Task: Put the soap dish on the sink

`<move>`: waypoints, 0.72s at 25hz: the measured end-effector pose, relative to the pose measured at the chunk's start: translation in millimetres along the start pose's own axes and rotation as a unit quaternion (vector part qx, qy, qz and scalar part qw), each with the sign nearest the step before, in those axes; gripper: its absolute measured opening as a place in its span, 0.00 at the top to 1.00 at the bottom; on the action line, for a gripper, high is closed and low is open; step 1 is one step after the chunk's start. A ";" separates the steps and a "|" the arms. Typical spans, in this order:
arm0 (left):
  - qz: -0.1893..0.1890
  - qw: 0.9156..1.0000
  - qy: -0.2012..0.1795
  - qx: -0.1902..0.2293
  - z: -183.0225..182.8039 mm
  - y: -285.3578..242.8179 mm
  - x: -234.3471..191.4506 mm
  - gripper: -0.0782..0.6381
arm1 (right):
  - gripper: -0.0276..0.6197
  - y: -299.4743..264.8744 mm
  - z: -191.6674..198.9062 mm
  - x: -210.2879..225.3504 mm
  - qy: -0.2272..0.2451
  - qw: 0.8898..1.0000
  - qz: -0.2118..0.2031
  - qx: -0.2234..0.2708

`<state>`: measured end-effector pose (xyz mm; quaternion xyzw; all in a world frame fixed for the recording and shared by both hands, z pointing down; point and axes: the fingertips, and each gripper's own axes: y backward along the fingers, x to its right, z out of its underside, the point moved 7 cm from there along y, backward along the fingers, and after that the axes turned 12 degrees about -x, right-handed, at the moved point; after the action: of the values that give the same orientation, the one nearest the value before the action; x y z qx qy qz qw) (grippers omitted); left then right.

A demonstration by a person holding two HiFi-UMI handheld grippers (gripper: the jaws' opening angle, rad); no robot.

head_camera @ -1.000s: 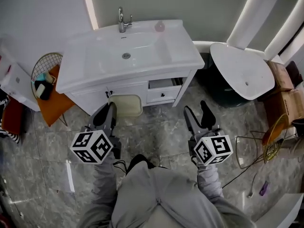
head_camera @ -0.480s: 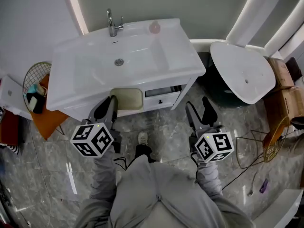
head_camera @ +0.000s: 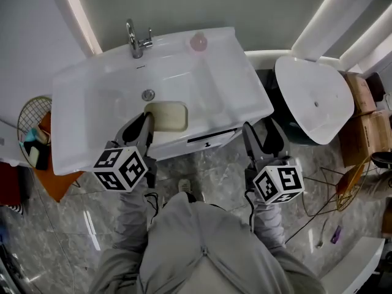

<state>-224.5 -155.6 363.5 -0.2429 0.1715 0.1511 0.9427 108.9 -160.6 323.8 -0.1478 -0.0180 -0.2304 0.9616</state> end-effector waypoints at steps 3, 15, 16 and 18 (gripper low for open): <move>0.011 1.000 -0.002 -0.018 -12.3 -31.3 -13.6 0.77 | 0.55 -18.3 -5.4 2.2 -0.005 1.000 0.013 -0.002; 0.044 0.996 0.009 -0.075 -30.7 -148.8 -28.5 0.77 | 0.55 -64.1 -15.0 38.1 -0.015 0.998 0.052 -0.017; 0.041 0.996 0.010 -0.078 -31.2 -158.4 -29.9 0.77 | 0.55 -68.4 -16.5 41.9 -0.015 0.998 0.052 -0.016; 0.033 0.996 0.010 -0.085 -31.7 -177.5 -32.2 0.77 | 0.55 -76.6 -19.4 49.7 -0.014 0.998 0.051 -0.014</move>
<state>-195.8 -326.7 422.3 -0.3183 0.1750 0.1939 0.9113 118.2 -253.2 331.5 -0.1651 -0.0203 -0.1791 0.9697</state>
